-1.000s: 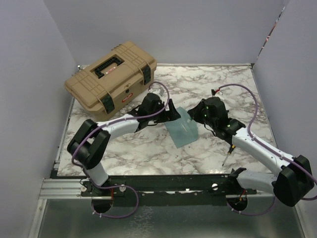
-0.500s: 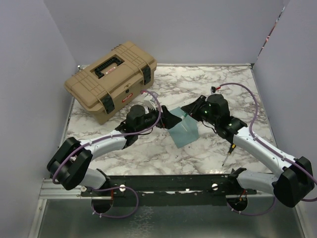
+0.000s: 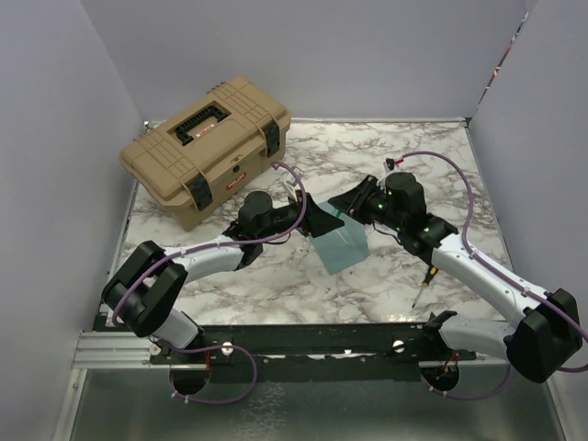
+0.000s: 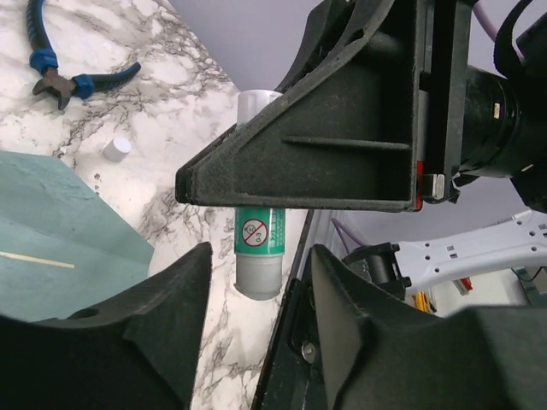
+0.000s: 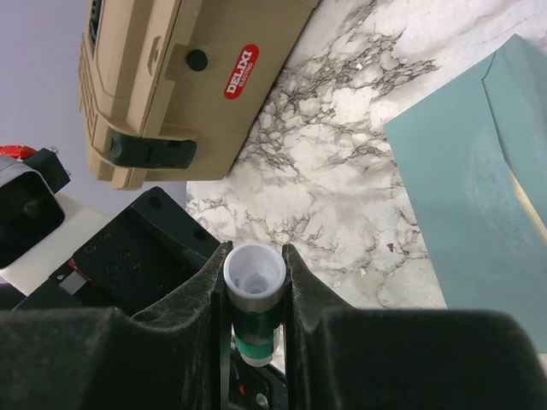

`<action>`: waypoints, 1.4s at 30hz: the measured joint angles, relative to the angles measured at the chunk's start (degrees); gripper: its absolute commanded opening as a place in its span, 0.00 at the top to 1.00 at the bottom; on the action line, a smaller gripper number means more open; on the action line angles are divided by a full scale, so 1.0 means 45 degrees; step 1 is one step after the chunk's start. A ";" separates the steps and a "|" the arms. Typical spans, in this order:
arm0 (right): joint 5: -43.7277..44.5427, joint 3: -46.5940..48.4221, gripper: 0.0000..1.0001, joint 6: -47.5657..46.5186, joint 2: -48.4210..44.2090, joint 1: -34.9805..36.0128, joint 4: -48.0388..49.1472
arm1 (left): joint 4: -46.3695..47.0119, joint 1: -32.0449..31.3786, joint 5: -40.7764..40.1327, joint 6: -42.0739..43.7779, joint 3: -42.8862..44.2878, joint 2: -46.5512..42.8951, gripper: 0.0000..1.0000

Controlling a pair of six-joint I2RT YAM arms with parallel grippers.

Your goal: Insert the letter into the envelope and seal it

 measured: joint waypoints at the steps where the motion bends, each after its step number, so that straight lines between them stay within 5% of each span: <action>1: -0.0073 0.0000 1.00 0.0005 0.0005 -0.0024 0.0029 | 0.0073 0.0000 0.0083 -0.0083 0.0015 0.0049 0.55; 5: -0.0364 0.0000 1.00 0.0010 0.0010 -0.0073 0.0131 | 0.0325 0.0000 0.0340 -0.0384 0.0097 0.0165 0.65; 13: -0.0928 0.0000 0.99 -0.0121 0.0005 -0.0141 0.0112 | 0.0554 0.0034 0.0534 -0.0665 0.0107 0.0282 1.00; 19: -0.1355 0.0044 0.67 -0.0612 -0.0092 -0.0262 0.0044 | 0.0665 0.0087 0.0622 -0.0578 0.0102 0.0291 1.00; 24: -0.2419 0.0515 0.54 -0.1821 -0.0257 -0.0476 -0.0899 | 0.0641 0.0175 0.1841 -0.0102 0.0170 0.0287 1.00; 38: -0.5081 0.1146 0.53 -0.4517 -0.1268 -0.0913 -0.3181 | -0.0034 0.0476 0.4945 0.0792 0.1146 0.0471 1.00; 42: -0.5663 0.1146 0.63 -0.4838 -0.1700 -0.1078 -0.3750 | -0.0568 0.0695 0.5285 0.1209 0.1287 0.0350 1.00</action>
